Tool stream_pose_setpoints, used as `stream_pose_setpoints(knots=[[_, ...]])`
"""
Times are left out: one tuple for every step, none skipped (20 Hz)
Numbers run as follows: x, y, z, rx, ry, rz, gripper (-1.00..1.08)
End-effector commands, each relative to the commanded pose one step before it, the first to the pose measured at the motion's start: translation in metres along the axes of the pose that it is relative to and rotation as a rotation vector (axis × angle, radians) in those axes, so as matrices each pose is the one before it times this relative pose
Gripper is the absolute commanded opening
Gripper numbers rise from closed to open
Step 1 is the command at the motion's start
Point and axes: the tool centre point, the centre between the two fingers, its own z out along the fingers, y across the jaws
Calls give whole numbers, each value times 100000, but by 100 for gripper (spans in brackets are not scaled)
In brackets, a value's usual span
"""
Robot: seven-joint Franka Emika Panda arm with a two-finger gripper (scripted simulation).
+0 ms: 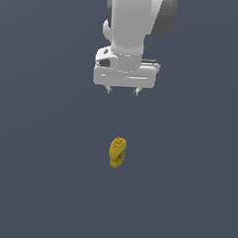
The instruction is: Pick up the object and move it to a goal position.
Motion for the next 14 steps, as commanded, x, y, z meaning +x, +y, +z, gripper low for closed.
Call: stream_pose_setpoints(knots=[[492, 1, 132, 122, 101, 1840, 100], [291, 1, 75, 75, 85, 1079, 100], [328, -1, 88, 85, 97, 1219, 100], [363, -8, 101, 93, 104, 1351, 100], [398, -14, 115, 100, 113, 1491, 100], [434, -22, 131, 109, 122, 1632, 100], [470, -30, 150, 117, 133, 1777, 100], [504, -39, 170, 125, 142, 1922, 100], [538, -52, 191, 132, 151, 2064, 100], [571, -66, 215, 139, 159, 2208, 100], [602, -81, 240, 146, 168, 2352, 100], [631, -99, 268, 152, 177, 2496, 100], [659, -119, 298, 158, 186, 2639, 100], [681, -139, 328, 162, 194, 2771, 100]])
